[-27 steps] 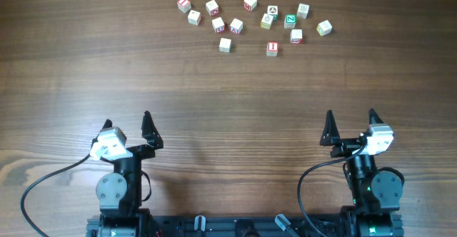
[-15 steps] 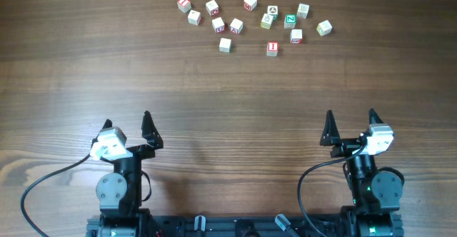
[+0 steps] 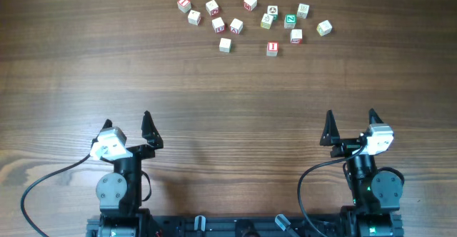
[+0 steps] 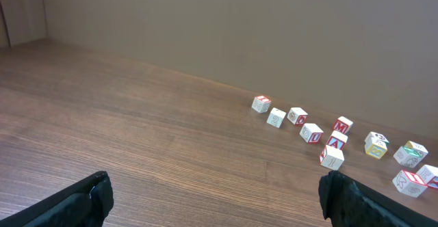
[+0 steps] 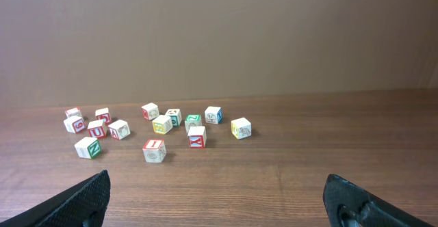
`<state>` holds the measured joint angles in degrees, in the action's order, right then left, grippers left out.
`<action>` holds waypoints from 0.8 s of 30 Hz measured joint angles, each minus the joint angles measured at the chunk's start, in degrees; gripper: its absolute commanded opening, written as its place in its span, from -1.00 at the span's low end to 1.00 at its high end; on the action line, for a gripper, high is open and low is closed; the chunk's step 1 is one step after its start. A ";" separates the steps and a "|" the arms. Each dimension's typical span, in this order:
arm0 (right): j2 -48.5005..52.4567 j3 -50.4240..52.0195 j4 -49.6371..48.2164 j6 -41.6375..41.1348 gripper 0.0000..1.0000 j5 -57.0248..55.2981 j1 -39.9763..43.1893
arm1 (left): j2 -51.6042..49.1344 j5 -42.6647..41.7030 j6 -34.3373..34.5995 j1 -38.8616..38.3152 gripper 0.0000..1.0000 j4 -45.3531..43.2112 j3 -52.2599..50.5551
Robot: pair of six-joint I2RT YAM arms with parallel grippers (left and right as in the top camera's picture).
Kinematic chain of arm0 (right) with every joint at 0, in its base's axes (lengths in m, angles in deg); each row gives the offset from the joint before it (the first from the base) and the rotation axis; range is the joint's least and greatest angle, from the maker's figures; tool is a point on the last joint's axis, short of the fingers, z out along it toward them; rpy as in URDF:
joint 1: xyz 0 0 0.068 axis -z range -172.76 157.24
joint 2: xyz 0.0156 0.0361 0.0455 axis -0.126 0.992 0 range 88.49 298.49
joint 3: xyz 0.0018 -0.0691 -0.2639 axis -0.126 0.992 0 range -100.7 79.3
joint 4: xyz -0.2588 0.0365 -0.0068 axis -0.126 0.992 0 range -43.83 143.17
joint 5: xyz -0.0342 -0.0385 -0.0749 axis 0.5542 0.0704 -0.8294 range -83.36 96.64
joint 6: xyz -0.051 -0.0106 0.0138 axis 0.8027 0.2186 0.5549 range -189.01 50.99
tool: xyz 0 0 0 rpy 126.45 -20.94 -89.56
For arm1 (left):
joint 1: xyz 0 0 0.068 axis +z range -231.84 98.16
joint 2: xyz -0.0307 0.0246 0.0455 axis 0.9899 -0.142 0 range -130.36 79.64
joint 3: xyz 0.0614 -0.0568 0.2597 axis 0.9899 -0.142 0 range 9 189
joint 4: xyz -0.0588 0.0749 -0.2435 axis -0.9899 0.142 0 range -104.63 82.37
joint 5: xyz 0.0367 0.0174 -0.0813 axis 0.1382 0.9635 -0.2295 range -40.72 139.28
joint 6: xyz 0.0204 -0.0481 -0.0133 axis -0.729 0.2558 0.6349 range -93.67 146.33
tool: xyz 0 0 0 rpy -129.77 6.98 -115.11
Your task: Form a tower
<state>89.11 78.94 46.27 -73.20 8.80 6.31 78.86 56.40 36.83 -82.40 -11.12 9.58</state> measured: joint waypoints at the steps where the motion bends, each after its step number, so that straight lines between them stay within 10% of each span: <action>1: 0.00 0.00 0.00 0.00 0.99 0.00 0.00 | 0.00 0.00 0.00 -0.02 1.00 0.00 0.00; 24: 0.00 0.00 0.00 0.00 1.00 0.00 0.00 | 0.00 -0.68 0.00 -0.02 1.00 -0.02 0.00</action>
<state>89.11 78.94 46.27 -73.20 8.80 6.31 78.86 55.72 36.83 -82.42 -11.15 9.58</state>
